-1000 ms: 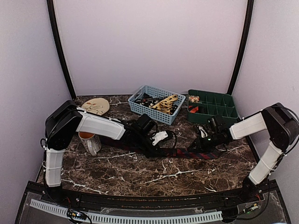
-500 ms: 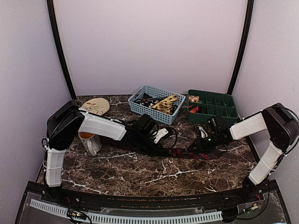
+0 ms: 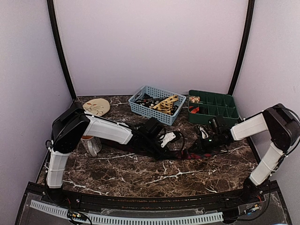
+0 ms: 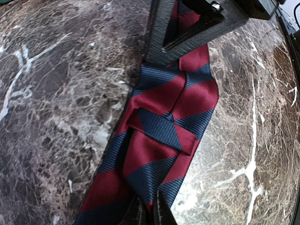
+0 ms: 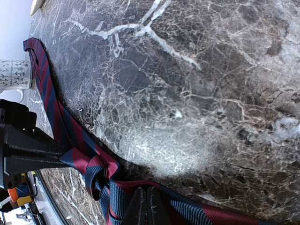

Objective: Roll the ties
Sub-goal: Tie the tie at the center of the board.

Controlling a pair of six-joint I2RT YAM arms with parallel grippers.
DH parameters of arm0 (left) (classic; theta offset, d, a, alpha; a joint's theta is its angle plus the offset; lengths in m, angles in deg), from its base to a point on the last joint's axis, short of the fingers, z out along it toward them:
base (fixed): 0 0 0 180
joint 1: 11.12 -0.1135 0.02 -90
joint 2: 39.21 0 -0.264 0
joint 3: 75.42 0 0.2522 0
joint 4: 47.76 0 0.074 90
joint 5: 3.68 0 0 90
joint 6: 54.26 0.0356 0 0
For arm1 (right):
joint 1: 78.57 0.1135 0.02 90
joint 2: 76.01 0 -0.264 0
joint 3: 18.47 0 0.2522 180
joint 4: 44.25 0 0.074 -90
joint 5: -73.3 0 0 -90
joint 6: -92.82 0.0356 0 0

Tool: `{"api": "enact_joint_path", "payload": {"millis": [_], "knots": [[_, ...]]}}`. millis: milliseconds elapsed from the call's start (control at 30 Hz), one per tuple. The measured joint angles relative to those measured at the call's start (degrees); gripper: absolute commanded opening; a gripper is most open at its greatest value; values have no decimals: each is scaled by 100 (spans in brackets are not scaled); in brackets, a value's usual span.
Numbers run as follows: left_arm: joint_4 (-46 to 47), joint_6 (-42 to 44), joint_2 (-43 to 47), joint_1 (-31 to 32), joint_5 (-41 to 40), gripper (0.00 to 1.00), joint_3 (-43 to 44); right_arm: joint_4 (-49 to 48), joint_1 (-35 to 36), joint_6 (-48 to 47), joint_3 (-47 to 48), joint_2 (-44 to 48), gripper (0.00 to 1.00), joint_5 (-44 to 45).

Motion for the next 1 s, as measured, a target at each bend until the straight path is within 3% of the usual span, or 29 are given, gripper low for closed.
{"api": "enact_joint_path", "payload": {"millis": [133,433,667,1000], "knots": [[-111,114,-66,98,-94,2,153,4,0,0,0,0,4,0],[-264,109,-118,166,-267,1,284,680,2,-118,26,584,21,223],[-278,103,-118,168,-310,2,284,815,7,31,203,1115,9,66],[-501,94,-149,181,-286,9,439,544,105,138,-149,459,0,-131]]}}
